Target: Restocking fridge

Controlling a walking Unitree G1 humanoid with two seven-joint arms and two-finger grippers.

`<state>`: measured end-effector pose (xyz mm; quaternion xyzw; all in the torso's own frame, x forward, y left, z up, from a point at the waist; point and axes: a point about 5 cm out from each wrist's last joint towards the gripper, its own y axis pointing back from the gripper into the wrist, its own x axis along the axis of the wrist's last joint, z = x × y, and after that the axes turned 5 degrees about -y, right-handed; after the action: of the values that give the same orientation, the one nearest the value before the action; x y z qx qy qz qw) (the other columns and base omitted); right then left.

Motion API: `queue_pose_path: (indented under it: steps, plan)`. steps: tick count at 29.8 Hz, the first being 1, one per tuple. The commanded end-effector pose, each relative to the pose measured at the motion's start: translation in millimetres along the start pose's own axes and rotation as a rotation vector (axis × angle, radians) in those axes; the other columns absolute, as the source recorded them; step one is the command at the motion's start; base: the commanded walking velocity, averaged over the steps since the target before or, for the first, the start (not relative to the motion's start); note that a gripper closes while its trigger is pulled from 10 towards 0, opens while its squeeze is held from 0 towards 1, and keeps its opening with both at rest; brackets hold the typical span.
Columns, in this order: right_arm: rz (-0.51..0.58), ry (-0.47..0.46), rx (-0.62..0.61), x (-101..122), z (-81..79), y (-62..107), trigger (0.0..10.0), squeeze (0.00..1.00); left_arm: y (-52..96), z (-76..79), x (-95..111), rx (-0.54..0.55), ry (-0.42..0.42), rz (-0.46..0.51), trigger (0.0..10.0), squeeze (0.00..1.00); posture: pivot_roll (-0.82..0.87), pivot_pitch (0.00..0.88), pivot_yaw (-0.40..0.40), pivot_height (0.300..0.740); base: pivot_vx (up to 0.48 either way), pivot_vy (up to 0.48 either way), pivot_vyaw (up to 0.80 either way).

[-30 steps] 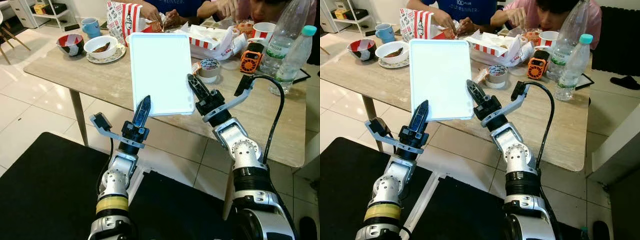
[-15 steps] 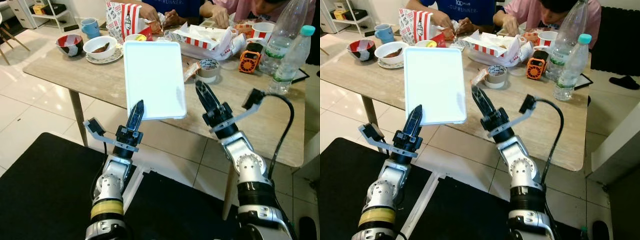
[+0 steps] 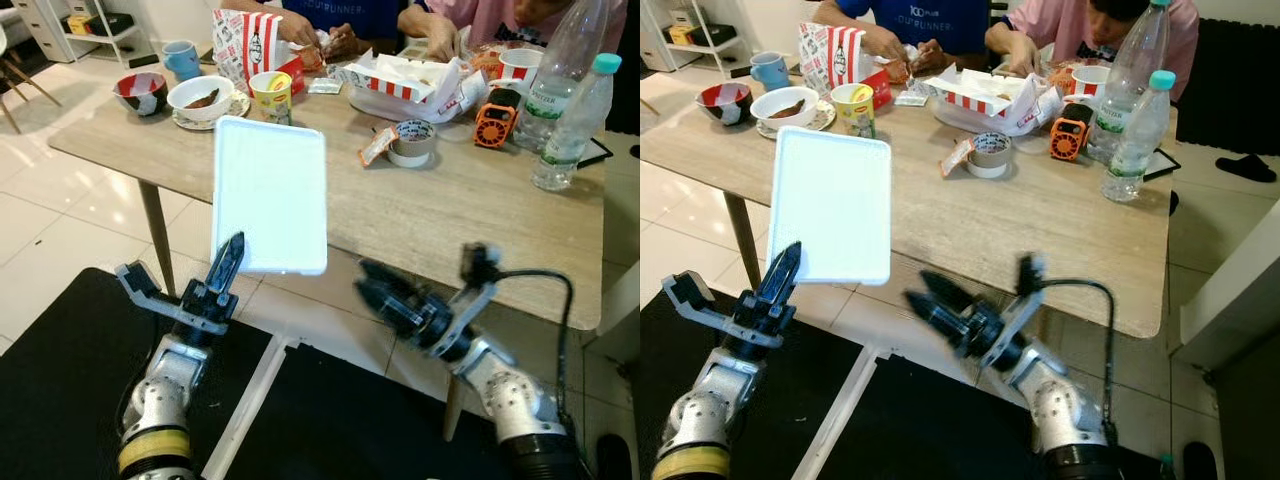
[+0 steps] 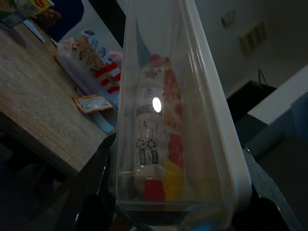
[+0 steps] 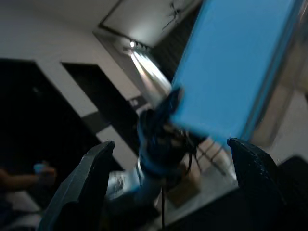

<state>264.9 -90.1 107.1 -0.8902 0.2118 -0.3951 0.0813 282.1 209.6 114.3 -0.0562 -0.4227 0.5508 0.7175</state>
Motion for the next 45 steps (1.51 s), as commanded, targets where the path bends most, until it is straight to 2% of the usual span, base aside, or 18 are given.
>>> queue_pose_path:
  steps: [1,2,3,5,8,13,16,21,25,29,33,35,38,39,40,41,42,45]
  plan:
    - [-0.091,0.008,-0.058,-16,8.6,7.6,10.0,0.0,7.0,5.1,15,-0.058,-0.047,-0.036,0.0,0.0,0.04,0.086,0.083,0.74,0.0,0.0,0.0]
    - [-0.091,0.008,-0.058,-16,8.6,7.6,10.0,0.0,7.0,5.1,15,-0.058,-0.047,-0.036,0.0,0.0,0.04,0.086,0.083,0.74,0.0,0.0,0.0]
    - [-0.196,0.012,-0.14,-34,19.5,16.5,10.0,0.0,15.8,8.0,22,-0.093,-0.061,-0.087,0.0,0.0,0.04,0.086,0.083,0.74,0.0,0.0,0.0]
    - [-0.196,0.012,-0.14,-34,19.5,16.5,10.0,0.0,15.8,8.0,22,-0.093,-0.061,-0.087,0.0,0.0,0.04,0.086,0.083,0.74,0.0,0.0,0.0]
    - [-0.44,0.028,-0.428,-71,48.3,49.8,10.0,0.0,35.6,15.2,31,-0.153,-0.092,-0.259,0.0,0.0,0.04,0.087,0.085,0.74,0.0,0.0,0.0]
    - [-0.621,0.06,-0.67,-93,62.9,87.3,10.0,0.0,53.0,13.5,32,-0.135,-0.143,-0.424,0.0,0.0,0.04,0.087,0.085,0.74,0.0,0.0,0.0]
    - [-0.614,0.067,-0.825,-97,70.1,103.2,10.0,0.0,63.0,8.8,27,-0.108,-0.179,-0.55,0.0,0.0,0.04,0.086,0.085,0.74,0.0,0.0,0.0]
    - [-0.614,0.082,-0.917,-98,73.6,112.0,10.0,0.0,67.2,5.5,22,-0.091,-0.202,-0.636,0.0,0.0,0.04,0.085,0.08,0.74,0.0,0.0,0.0]
    - [-0.626,0.12,-1.086,-101,79.0,129.2,10.0,0.0,80.0,-2.7,11,-0.049,-0.244,-0.822,0.0,0.0,0.04,0.087,0.075,0.74,0.0,0.0,0.0]
    - [-0.622,0.125,-1.13,-102,79.7,133.6,10.0,0.0,83.0,-4.1,9,-0.039,-0.24,-0.853,0.0,0.0,0.04,0.087,0.075,0.74,0.0,0.0,0.0]
    - [-0.586,0.112,-1.266,-108,79.0,149.3,10.0,0.0,100.1,-21.0,-1,0.089,-0.314,-1.015,0.0,0.0,0.04,0.08,0.071,0.74,0.0,0.0,0.0]
    - [-0.545,0.076,-1.419,-118,74.3,169.6,10.0,0.0,127.1,-42.4,-13,0.3,-0.399,-1.142,0.0,0.0,0.03,0.065,0.073,0.74,0.0,0.0,0.0]
    - [-0.529,0.056,-1.479,-122,71.5,178.1,10.0,0.0,138.2,-50.1,-17,0.409,-0.435,-1.17,0.0,0.0,0.03,0.055,0.074,0.74,0.0,0.0,0.0]
    - [-0.53,0.037,-1.53,-128,68.0,186.2,10.0,0.0,148.0,-56.2,-19,0.514,-0.472,-1.18,0.7,0.0,0.03,0.044,0.073,0.74,0.0,0.0,0.0]
    - [-0.541,0.01,-1.563,-136,63.7,193.6,10.0,0.0,156.2,-60.7,-20,0.62,-0.502,-1.17,7.1,0.0,0.03,0.035,0.073,0.74,0.0,0.0,0.0]
    - [-0.551,-0.005,-1.577,-141,60.9,197.6,10.0,0.0,160.7,-62.8,-20,0.68,-0.515,-1.159,7.1,0.0,0.03,0.035,0.073,0.74,0.0,0.0,0.0]
    - [-0.559,-0.025,-1.591,-146,58.0,201.6,10.0,0.0,165.1,-63.9,-21,0.729,-0.52,-1.148,9.5,0.0,0.03,0.023,0.071,0.74,0.0,0.0,0.0]
    - [-0.562,-0.036,-1.599,-148,56.4,203.6,10.0,0.0,167.5,-64.3,-22,0.752,-0.521,-1.144,9.5,0.0,0.03,0.023,0.071,0.74,0.0,0.0,0.0]
